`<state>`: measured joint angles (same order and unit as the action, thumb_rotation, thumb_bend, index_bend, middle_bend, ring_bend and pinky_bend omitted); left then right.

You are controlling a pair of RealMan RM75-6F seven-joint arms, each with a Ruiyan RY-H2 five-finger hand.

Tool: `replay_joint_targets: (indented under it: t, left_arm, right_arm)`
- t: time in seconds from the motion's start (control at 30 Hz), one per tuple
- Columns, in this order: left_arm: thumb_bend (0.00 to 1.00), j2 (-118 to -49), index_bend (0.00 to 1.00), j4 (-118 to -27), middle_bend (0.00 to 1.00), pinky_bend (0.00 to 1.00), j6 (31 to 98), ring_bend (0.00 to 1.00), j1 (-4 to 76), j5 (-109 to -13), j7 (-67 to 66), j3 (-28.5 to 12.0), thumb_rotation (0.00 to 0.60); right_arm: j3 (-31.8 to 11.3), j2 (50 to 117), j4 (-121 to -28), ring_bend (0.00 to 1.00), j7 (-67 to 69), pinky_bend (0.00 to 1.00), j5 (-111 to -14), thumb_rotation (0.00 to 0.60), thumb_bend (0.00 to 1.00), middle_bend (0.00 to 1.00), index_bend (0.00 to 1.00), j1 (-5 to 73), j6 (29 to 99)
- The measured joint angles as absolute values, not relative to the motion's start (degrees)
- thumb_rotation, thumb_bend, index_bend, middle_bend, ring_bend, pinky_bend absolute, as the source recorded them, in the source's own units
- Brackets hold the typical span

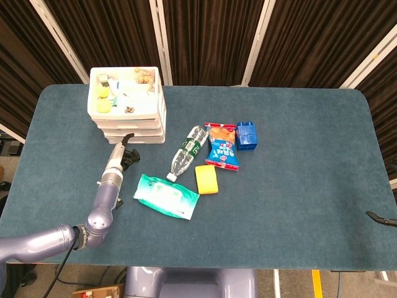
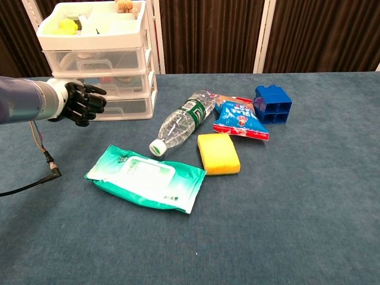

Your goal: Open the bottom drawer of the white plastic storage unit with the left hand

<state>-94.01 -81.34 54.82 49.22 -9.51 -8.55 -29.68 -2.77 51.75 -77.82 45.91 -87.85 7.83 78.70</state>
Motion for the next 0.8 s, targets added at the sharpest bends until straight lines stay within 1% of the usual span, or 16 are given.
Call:
replay_joint_targets:
  t: [0.23, 0.47, 0.6, 0.8]
  left_arm:
    - [0.77, -95.8, 0.10, -78.7, 0.94, 0.89, 53.6, 0.87, 50.1, -10.3, -8.0, -30.2, 0.600]
    - [0.77, -97.1, 0.17, -76.3, 0.94, 0.89, 51.7, 0.87, 51.3, -9.9, -7.6, -31.4, 0.600]
    - [0.77, -97.4, 0.21, -76.0, 0.94, 0.89, 51.2, 0.87, 51.4, -9.9, -7.5, -31.4, 0.600]
    - [0.78, -97.9, 0.25, -75.1, 0.94, 0.89, 50.4, 0.87, 51.6, -9.4, -7.5, -31.3, 0.600]
  right_arm:
    - [-2.7, 51.7, -77.8, 0.00, 46.2, 0.00, -87.9, 0.600, 0.12, 0.00, 0.00, 7.9, 78.6]
    - [-2.6, 51.7, -77.8, 0.00, 46.4, 0.00, -87.9, 0.600, 0.12, 0.00, 0.00, 7.9, 78.5]
    - [-2.6, 51.7, -77.8, 0.00, 46.4, 0.00, -88.0, 0.600, 0.12, 0.00, 0.00, 7.9, 78.5]
    - [-2.6, 51.7, -77.8, 0.00, 46.3, 0.00, -87.9, 0.600, 0.12, 0.00, 0.00, 7.9, 78.6]
